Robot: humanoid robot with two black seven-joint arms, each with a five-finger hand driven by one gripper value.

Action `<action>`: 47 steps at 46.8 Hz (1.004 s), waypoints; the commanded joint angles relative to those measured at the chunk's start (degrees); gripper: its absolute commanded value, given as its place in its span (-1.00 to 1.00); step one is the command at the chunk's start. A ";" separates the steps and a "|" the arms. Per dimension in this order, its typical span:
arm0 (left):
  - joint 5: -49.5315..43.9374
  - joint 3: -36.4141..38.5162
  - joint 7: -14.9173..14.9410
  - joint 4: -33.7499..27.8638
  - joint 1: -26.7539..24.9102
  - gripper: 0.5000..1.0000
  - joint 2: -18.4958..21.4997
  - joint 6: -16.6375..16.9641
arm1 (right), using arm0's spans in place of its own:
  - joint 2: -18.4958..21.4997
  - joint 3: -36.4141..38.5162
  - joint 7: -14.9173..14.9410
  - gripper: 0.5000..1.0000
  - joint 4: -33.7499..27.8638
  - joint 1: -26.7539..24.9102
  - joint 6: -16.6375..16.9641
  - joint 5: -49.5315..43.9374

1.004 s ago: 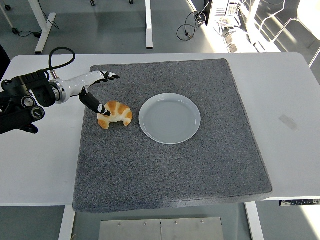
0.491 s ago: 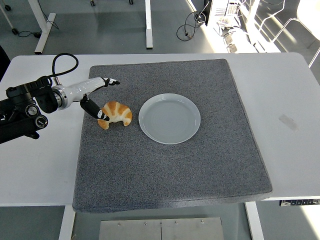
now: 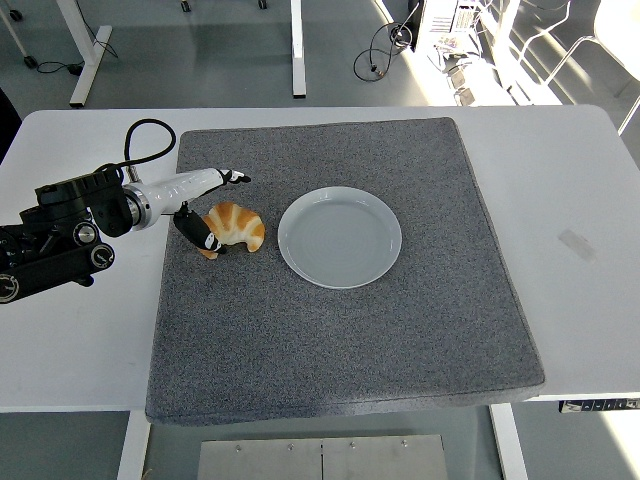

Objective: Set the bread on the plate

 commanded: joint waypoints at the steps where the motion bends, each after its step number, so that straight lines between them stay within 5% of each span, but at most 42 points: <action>1: 0.11 0.01 0.17 0.16 0.02 0.82 -0.11 -0.02 | 0.00 0.00 0.00 1.00 0.06 0.00 0.00 0.00; 12: 0.46 0.01 0.08 0.25 0.46 0.46 -0.11 -0.02 | 0.00 0.00 0.00 1.00 -0.03 0.00 0.00 0.00; 21: 3.36 0.01 -0.09 0.25 0.90 -0.22 -0.47 -0.02 | 0.00 0.00 0.00 1.00 0.06 0.00 0.00 0.00; 47: 3.36 -0.07 -0.36 0.60 1.16 -0.68 -0.55 -0.02 | 0.00 0.00 0.00 1.00 0.06 0.00 0.00 0.00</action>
